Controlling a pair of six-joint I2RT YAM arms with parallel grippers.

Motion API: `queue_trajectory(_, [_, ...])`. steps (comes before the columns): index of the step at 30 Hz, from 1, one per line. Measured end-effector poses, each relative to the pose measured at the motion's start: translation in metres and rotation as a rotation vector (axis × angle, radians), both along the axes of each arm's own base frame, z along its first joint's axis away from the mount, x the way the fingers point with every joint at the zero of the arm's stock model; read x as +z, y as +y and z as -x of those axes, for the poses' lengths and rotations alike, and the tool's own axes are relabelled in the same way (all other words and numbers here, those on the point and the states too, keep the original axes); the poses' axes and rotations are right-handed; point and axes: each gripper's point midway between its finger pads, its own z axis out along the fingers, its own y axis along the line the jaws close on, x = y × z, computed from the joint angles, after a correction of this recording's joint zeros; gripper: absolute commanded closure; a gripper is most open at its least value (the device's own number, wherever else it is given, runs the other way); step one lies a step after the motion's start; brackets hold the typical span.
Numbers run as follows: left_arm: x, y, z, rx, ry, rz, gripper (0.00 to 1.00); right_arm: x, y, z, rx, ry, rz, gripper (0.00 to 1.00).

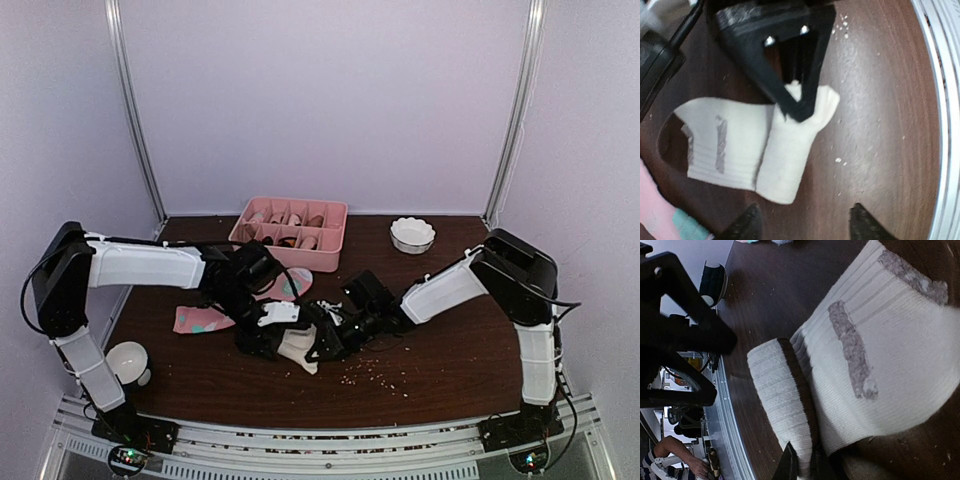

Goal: Roll the socks
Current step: Roll the sock at the center of the board.

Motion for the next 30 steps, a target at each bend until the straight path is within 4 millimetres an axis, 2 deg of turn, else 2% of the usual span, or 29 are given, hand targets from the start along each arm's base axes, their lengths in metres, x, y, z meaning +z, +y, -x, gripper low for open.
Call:
queue_trajectory(3, [-0.003, -0.017, 0.011, -0.053, 0.003, 0.027, 0.52, 0.0, -0.001, 0.0, -0.001, 0.006, -0.003, 1.0])
queue_trajectory(7, [-0.015, -0.026, 0.004, -0.049, 0.017, 0.034, 0.57, 0.0, -0.002, -0.001, -0.003, 0.011, -0.003, 1.0])
queue_trajectory(12, [-0.024, -0.03, 0.002, -0.048, 0.04, 0.035, 0.82, 0.0, -0.001, -0.001, -0.003, 0.012, -0.003, 1.0])
queue_trajectory(18, [-0.028, -0.035, -0.002, -0.05, 0.051, 0.037, 0.99, 0.0, -0.002, -0.001, -0.005, 0.016, -0.003, 1.0])
queue_trajectory(19, [-0.028, -0.035, -0.002, -0.051, 0.052, 0.038, 1.0, 0.0, -0.002, -0.001, -0.005, 0.016, -0.004, 0.97])
queue_trajectory(21, [-0.029, -0.035, -0.002, -0.046, 0.058, 0.038, 1.0, 0.0, -0.003, -0.001, -0.008, 0.011, -0.006, 0.84])
queue_trajectory(27, [-0.031, -0.044, -0.007, -0.025, 0.09, 0.036, 1.0, 0.009, -0.014, -0.004, -0.06, -0.052, -0.007, 0.67])
queue_trajectory(30, [-0.031, -0.05, -0.012, -0.005, 0.118, 0.043, 1.0, 0.013, -0.027, -0.006, -0.109, -0.1, 0.004, 0.52])
